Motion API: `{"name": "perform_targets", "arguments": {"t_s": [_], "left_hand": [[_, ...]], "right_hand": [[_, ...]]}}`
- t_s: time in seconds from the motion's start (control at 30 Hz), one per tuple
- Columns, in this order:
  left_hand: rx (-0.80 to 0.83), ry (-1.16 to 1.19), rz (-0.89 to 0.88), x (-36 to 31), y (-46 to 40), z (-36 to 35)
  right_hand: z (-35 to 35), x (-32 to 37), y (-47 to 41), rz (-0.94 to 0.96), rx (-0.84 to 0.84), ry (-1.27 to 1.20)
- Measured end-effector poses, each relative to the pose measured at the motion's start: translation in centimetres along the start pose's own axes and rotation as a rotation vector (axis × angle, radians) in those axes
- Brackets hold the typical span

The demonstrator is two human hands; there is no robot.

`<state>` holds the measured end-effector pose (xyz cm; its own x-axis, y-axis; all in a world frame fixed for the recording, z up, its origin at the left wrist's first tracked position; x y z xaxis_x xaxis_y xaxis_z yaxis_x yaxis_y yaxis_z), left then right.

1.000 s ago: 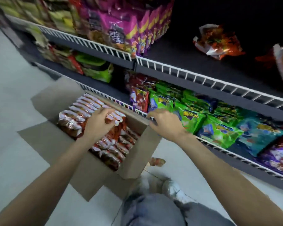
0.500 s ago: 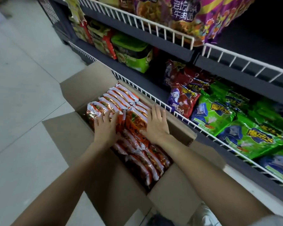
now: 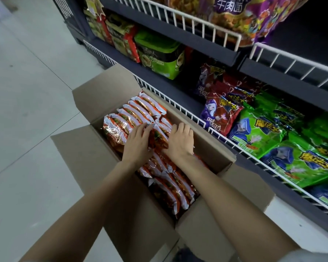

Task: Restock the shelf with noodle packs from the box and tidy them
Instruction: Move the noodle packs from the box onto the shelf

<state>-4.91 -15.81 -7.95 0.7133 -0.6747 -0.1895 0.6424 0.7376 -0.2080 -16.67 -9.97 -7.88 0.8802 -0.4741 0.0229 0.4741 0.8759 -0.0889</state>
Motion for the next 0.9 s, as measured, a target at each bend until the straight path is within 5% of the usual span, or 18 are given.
{"name": "perform_targets", "arguments": {"t_s": [0.43, 0.67, 0.9], "left_hand": [[-0.09, 0.189, 0.09, -1.1, -0.2, 0.5], [-0.09, 1.019, 0.556, -4.7, 2.9, 5.8], [0.141, 1.589, 0.603, -15.9, 4.8, 11.0]], "right_hand": [[0.5, -0.8, -0.1, -0.055, -0.01, -0.275], [11.7, -5.9, 3.9, -0.238, -0.053, -0.724], [19.9, -14.8, 13.6, -0.578, -0.197, -1.195]]}}
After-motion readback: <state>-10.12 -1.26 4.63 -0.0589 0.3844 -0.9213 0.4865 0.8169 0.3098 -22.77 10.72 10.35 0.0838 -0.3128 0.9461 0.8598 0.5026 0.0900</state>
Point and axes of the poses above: each hand's wrist, its own y-axis away from the middle knuckle, its own z-axis out of the back of the hand, x = y × z, the point moved 6 cm from there along -y, towards the middle knuckle, and after that the axes turned 12 degrees about -x, right-handed, at the moved point
